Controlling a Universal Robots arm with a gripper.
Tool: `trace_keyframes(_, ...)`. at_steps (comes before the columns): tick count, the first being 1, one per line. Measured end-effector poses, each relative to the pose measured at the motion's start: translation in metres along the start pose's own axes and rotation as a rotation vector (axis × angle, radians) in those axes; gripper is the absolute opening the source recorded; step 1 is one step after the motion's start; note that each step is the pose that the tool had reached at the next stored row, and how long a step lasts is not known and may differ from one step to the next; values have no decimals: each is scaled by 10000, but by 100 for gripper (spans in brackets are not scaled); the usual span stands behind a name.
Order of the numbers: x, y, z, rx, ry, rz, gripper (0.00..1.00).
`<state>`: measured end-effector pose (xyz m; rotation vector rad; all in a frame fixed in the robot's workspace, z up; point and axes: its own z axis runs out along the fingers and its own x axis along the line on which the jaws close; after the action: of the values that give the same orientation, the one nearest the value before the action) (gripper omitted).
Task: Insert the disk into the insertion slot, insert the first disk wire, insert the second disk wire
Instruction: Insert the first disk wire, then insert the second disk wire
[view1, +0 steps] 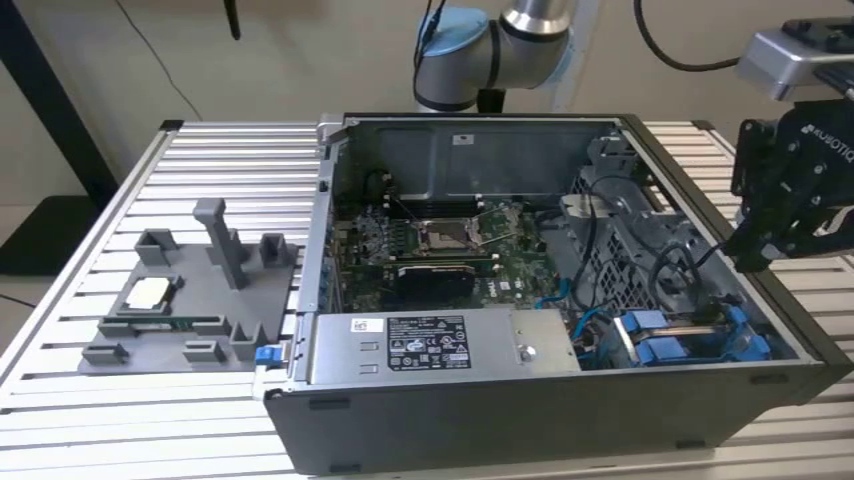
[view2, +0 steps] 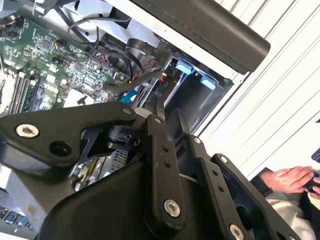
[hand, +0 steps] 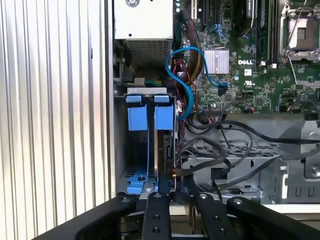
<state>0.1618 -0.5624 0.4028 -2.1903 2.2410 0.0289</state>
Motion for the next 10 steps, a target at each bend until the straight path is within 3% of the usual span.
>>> trace_keyframes(5,-1,-20,-3,0,3,-2,26)
trace_keyframes(10,-4,-151,-3,-6,2,-1,26)
